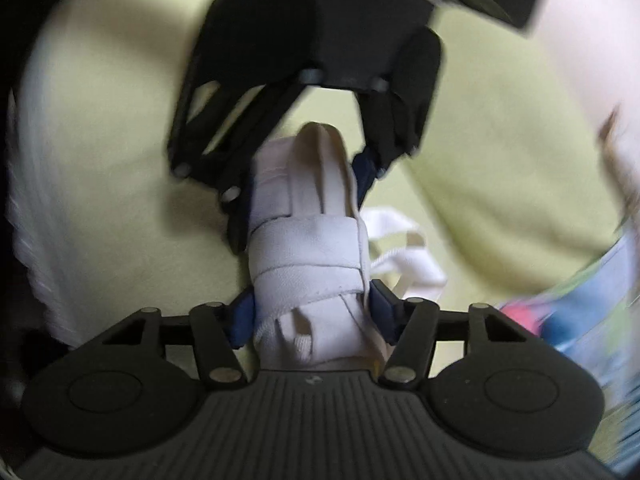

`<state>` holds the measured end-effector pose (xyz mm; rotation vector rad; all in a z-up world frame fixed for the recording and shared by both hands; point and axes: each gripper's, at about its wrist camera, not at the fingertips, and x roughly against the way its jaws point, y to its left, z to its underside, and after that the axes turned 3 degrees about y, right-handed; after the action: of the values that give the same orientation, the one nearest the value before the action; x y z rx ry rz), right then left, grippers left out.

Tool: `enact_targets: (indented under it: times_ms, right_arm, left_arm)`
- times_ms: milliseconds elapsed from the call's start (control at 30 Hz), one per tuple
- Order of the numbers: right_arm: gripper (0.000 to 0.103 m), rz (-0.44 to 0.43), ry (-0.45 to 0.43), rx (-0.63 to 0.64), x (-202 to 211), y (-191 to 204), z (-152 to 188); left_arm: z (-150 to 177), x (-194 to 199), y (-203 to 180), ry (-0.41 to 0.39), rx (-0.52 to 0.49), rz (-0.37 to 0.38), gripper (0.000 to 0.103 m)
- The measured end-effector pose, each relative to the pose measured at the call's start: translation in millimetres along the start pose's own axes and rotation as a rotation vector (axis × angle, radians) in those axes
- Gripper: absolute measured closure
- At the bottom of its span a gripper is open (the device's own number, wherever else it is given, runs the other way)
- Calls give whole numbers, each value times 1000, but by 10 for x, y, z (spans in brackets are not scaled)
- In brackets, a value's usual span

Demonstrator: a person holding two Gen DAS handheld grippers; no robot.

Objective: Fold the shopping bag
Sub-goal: 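Wrap the handles around the folded bag with the right gripper while the left gripper holds it, then wrap the white handle strap further around the bundle with the right gripper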

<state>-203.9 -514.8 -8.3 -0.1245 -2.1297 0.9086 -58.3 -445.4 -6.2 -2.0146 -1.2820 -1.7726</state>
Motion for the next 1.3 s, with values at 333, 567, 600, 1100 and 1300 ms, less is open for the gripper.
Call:
enact_targets:
  times_ms: [333,567,600,1100,1300]
  right_arm:
    - [47,-441,45,-163,-24,-671,-115]
    - [48,-664,91,-320,-308,-1139,-120]
    - [48,-706,102,-354,-369,-1220,-107]
    - [41,-1060,138,-823,-1036,-1727,328]
    - [38,-802,83,-798,-716,-1617,328]
  left_arm:
    - [112,196,-125,-32,67,32,34]
    - [191,570,-300,-99,41,-137,33]
    - [197,622,-350,-120,30,-170,33]
    - [91,260,-332,-46,-70,-192,35]
    - [-4,118,-53,14,-85,-108,35]
